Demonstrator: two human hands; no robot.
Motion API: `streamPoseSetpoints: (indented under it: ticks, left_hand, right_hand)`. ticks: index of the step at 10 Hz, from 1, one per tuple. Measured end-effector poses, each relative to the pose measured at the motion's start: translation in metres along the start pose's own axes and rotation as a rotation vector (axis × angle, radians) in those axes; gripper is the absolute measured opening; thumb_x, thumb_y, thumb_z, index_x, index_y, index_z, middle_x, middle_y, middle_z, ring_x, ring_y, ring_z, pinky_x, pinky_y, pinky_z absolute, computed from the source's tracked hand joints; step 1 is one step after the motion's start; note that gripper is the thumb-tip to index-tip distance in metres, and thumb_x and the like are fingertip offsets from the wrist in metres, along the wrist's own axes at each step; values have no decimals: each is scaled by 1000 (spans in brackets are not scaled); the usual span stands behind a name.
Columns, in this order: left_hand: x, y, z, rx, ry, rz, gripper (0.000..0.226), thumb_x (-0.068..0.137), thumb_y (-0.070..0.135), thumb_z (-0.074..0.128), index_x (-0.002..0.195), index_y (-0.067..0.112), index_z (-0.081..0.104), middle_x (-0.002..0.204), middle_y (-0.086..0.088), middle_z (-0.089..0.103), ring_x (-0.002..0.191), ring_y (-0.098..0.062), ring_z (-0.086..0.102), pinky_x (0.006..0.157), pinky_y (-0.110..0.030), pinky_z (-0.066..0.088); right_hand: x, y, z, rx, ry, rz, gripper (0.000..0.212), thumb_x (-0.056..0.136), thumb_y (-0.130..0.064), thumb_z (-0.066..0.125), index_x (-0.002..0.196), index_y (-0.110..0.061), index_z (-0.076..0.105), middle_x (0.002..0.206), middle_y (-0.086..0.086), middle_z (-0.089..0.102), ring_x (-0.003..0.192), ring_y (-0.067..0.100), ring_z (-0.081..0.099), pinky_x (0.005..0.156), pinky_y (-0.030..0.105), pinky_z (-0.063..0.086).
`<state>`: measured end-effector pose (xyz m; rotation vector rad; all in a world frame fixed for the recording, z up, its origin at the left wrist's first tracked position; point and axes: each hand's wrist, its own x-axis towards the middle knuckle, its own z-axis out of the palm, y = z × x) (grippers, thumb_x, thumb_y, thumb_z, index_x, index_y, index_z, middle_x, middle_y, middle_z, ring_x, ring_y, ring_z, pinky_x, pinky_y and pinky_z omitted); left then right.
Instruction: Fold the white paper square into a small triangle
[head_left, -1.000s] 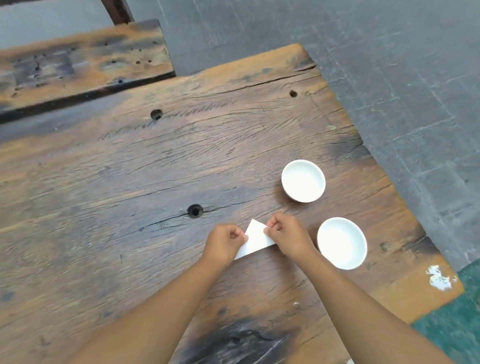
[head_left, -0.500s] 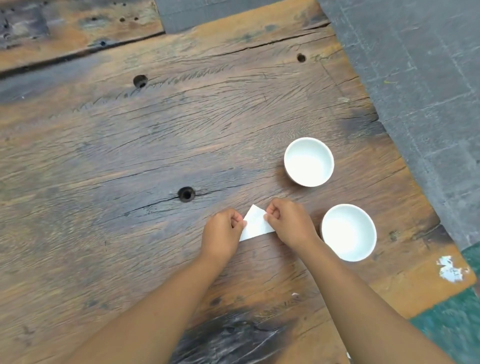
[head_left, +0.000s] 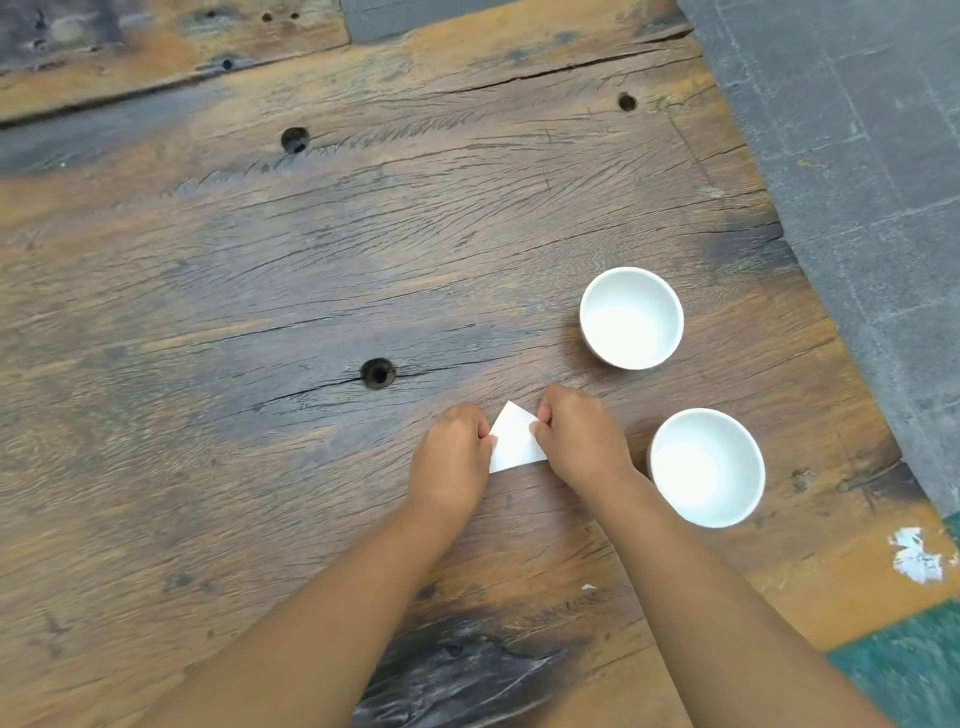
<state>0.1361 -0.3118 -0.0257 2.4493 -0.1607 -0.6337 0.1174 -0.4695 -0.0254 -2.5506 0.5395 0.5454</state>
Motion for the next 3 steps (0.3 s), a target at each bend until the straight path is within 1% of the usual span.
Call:
streamPoseSetpoints:
  ticks: [1,2,3]
  left_hand:
    - [-2,2,0,3,9,-28,12,90,15,64,87,15,53,92,-2,60,83,-22,55,73,-42,50]
    - [-2,9,-8,10,-35,-70,14,90,15,64,95,13,51,101,-6,61,91,-27,57,78,-43,50]
    - [-7,15,-22,26,-119,-55,17,92,16,60,106,10,53,110,-10,60,101,-31,58,84,-42,49]
  right_hand:
    - [-2,-10,-1,-112,8,-3,20,90,-22,60,107,-14,54,111,10,63,104,33,59,83,41,47]
    - [-7,-25,-7,-262,25,8,26,89,-14,57,114,-13,49,119,12,60,111,33,58,89,41,46]
    - [-17,-42,-16,-266,14,-14,23,89,-11,52,112,-13,51,120,12,61,111,33,59,88,40,45]
